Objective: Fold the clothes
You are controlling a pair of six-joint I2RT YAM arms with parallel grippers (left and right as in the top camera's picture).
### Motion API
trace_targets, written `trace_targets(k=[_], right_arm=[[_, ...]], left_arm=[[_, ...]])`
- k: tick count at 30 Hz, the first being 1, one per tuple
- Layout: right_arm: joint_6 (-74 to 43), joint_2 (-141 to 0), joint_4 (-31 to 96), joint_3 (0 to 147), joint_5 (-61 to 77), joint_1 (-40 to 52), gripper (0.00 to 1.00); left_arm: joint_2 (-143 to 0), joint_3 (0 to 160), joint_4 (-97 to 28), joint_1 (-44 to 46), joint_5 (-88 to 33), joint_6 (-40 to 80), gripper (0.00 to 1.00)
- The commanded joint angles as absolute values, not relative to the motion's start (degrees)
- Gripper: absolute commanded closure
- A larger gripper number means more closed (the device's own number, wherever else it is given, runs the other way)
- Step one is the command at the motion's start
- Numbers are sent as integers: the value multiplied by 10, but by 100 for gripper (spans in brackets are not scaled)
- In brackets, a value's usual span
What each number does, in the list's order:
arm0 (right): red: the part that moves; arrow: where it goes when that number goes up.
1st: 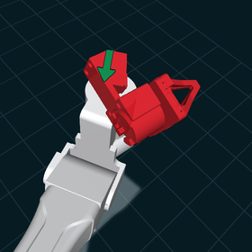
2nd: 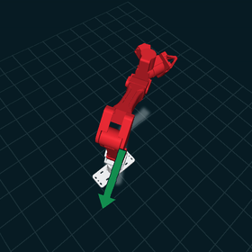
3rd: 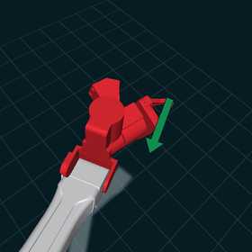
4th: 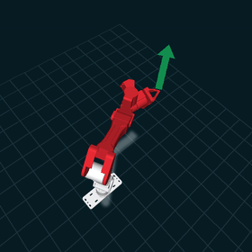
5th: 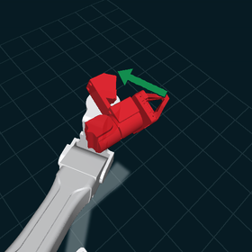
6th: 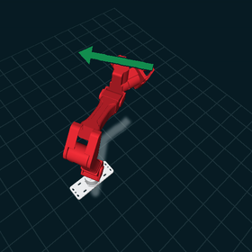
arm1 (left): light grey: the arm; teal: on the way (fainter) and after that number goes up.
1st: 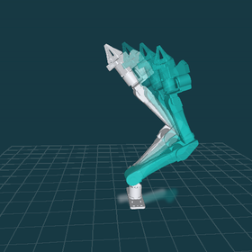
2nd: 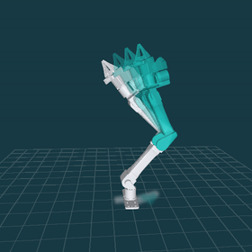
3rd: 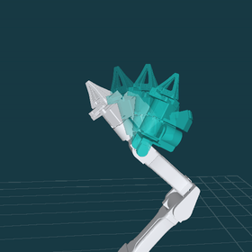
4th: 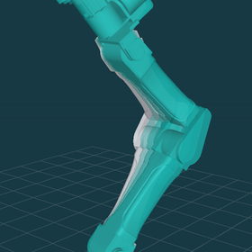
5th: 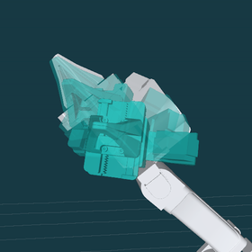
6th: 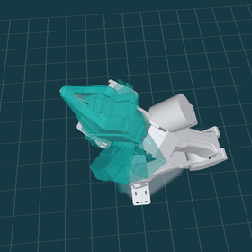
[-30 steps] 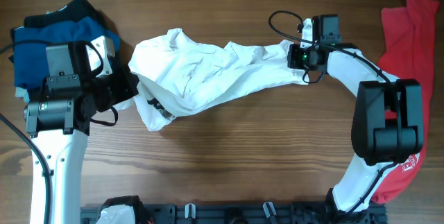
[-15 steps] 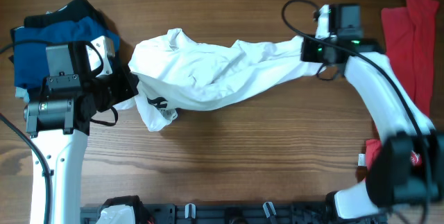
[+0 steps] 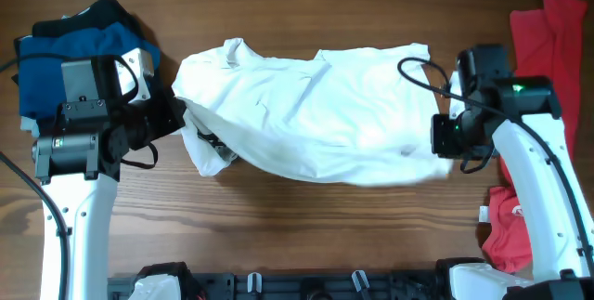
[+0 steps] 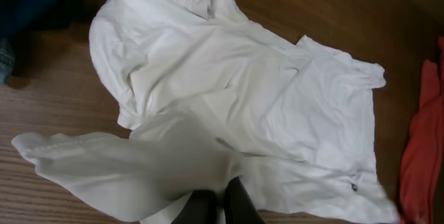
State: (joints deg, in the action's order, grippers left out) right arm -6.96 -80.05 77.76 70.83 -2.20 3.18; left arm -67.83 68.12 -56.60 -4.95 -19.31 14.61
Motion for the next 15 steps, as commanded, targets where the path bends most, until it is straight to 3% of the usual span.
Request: trace_targets(k=[1, 9, 15], right_arm=[[-80, -805, 773, 699, -39, 30, 64], [-98, -805, 761, 691, -10, 30, 62], [-182, -813, 711, 630, 13, 30, 60]], left_arm=[[-678, 685, -564, -53, -190, 137, 96], [-678, 685, -564, -53, -190, 137, 96], [-678, 685, -564, -53, -190, 137, 96]])
